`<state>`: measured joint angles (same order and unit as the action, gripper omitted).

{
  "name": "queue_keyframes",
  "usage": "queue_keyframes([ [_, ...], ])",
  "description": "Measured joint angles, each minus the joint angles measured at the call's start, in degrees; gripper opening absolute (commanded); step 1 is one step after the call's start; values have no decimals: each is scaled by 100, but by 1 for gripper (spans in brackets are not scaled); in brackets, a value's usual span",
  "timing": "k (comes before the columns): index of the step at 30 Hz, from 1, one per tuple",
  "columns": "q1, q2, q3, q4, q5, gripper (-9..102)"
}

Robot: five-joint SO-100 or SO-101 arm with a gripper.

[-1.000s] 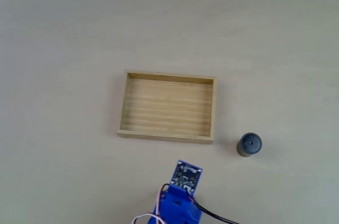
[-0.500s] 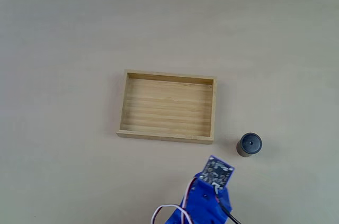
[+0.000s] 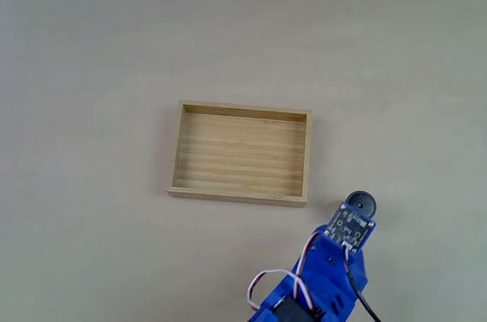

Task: Place the black cylinder in the wooden box then return to rest.

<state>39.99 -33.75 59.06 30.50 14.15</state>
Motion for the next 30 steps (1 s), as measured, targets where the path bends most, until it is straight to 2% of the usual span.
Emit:
queue_keyframes([
  [7,0,738,-475,-229,0,26],
  [30,-229,1652,-1046,-483,0,26],
])
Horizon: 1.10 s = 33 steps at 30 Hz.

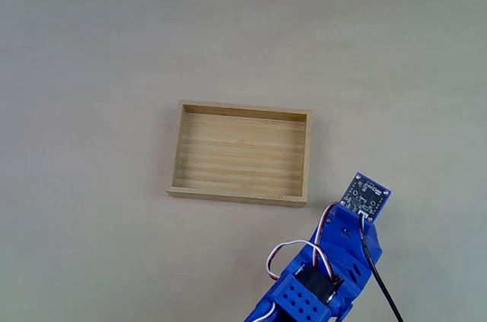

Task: Place the black cylinder in the wooden box then return to rest.

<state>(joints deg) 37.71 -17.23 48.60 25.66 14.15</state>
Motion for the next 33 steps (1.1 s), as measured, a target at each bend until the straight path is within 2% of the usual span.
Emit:
queue_keyframes([
  [33,88,809,-536,-246,9,27],
])
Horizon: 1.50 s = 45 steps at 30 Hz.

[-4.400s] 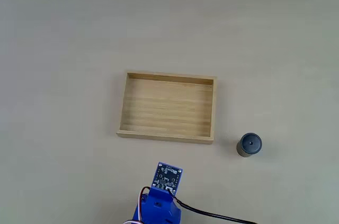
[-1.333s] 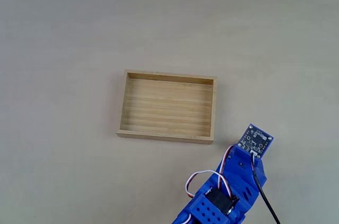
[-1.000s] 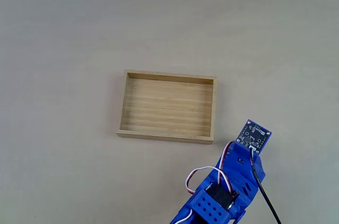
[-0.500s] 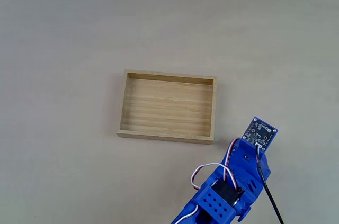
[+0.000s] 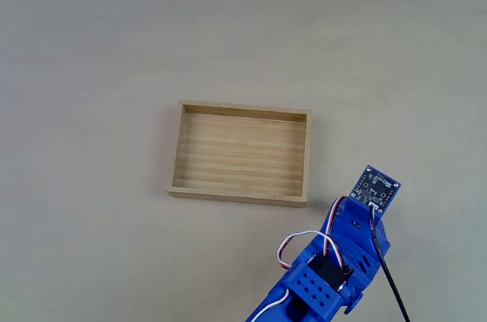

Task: Place the black cylinder in the wooden box then return to rest.

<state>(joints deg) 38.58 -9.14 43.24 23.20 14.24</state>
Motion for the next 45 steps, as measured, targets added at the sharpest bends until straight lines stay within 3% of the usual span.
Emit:
queue_keyframes([
  [15,-9,316,-325,-35,0,27],
  [28,-114,325,-325,-35,-9,18],
  [39,-123,325,-325,-35,-9,17],
  [45,-123,264,-721,598,-79,17],
])
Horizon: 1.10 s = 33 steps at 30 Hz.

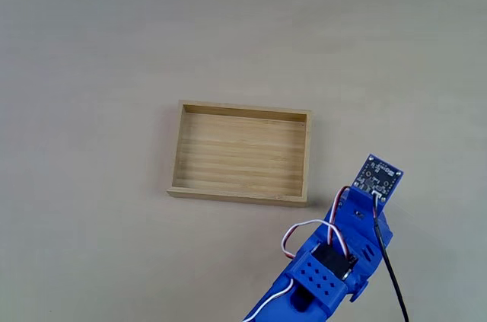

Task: Place the black cylinder in the wooden box then return to rest.

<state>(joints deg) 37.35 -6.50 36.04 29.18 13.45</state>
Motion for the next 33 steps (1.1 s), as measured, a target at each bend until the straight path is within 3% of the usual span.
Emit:
queue_keyframes([
  [13,-510,-668,-1143,1564,-431,17],
  [33,-2725,-1257,-1213,1644,-562,17],
])
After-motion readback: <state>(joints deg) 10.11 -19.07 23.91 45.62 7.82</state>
